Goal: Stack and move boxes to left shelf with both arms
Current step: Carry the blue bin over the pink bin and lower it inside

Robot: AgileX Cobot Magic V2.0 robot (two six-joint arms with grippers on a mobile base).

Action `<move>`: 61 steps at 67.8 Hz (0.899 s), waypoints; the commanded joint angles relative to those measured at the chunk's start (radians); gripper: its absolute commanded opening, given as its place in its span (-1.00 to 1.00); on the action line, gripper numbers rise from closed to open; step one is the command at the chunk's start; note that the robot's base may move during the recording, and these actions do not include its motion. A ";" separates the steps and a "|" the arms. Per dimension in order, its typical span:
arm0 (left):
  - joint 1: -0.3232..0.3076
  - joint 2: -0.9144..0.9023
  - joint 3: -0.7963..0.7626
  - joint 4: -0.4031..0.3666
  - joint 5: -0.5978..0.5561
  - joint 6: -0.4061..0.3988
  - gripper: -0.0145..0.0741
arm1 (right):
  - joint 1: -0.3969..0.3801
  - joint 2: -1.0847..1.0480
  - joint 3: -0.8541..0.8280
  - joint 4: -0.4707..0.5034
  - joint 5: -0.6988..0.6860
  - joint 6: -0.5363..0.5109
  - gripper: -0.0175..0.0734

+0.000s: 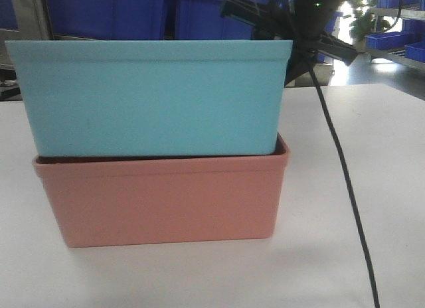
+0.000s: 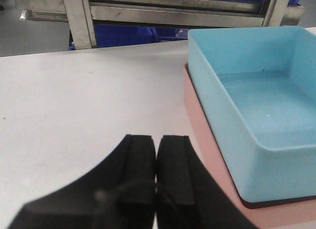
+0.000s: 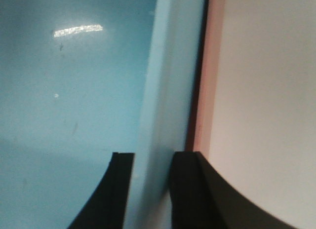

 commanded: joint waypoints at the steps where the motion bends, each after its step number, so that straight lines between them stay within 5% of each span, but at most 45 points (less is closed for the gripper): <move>1: -0.008 0.001 -0.030 0.011 -0.067 -0.004 -0.69 | -0.003 -0.044 -0.032 0.050 -0.071 -0.046 -0.50; 25: -0.008 0.001 -0.030 0.011 -0.067 -0.004 -0.69 | -0.003 -0.030 -0.032 0.033 -0.097 -0.079 -0.43; 46: -0.008 0.001 -0.030 0.011 -0.067 -0.004 -0.69 | -0.003 -0.031 -0.034 0.033 -0.079 -0.079 0.72; 61: -0.008 0.001 -0.030 0.011 -0.067 -0.004 -0.69 | -0.003 -0.066 -0.037 0.018 -0.060 -0.080 0.73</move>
